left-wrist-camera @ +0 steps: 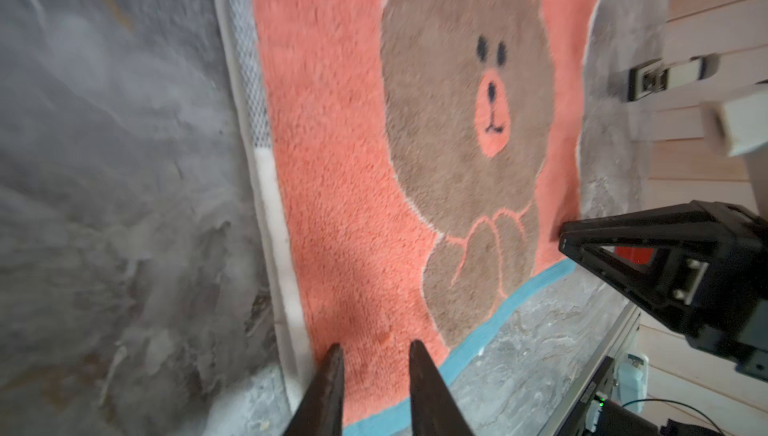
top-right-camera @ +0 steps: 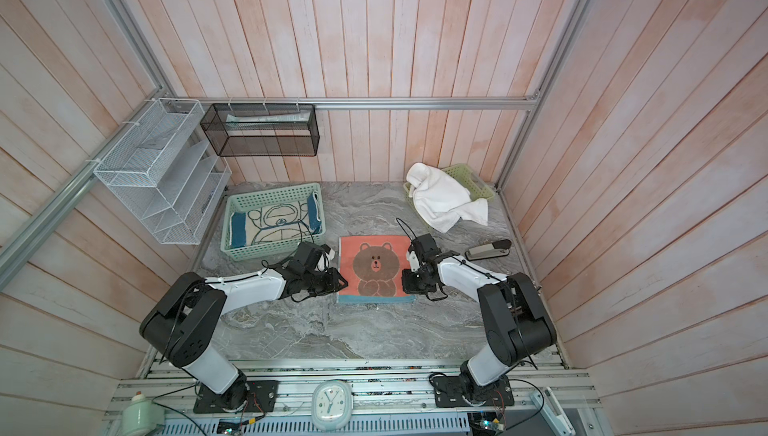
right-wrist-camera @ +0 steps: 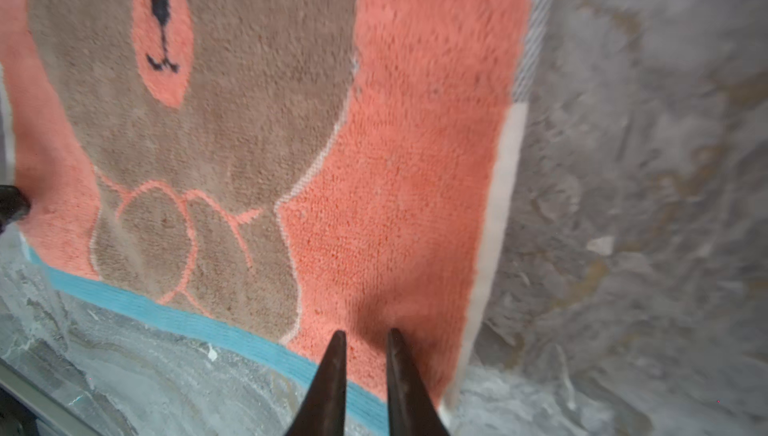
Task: Fold and stack the towels
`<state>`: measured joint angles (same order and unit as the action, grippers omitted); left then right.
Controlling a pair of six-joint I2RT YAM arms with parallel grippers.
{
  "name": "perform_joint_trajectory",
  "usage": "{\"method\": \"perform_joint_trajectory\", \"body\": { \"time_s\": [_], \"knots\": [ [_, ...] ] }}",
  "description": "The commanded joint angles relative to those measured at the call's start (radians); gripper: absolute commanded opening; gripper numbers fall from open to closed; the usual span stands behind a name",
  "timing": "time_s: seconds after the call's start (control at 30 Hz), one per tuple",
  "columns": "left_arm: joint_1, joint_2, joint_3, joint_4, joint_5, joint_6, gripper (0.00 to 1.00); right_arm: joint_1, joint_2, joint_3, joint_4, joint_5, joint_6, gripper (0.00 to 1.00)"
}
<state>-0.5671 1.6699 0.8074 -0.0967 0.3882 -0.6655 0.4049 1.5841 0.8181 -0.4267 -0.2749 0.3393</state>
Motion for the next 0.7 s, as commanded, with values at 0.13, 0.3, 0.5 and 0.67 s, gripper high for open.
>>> {"method": "perform_joint_trajectory", "body": {
  "time_s": [0.13,0.3,0.5,0.67],
  "knots": [
    [-0.08,-0.055,-0.1,-0.068,-0.019,-0.025,0.29,0.008,-0.103,-0.177,-0.004,-0.026,0.047,0.16],
    [-0.122,-0.164,-0.125,-0.171,-0.057,-0.034,0.29,0.06,-0.199,-0.133,-0.052,-0.031,0.093,0.25],
    [-0.052,-0.2,0.01,-0.223,-0.113,0.099,0.41,0.01,-0.126,0.055,-0.064,0.098,0.009,0.34],
    [0.039,-0.032,0.188,-0.231,-0.144,0.197,0.48,-0.068,0.067,0.224,-0.014,0.098,-0.071,0.39]
  ]
}}
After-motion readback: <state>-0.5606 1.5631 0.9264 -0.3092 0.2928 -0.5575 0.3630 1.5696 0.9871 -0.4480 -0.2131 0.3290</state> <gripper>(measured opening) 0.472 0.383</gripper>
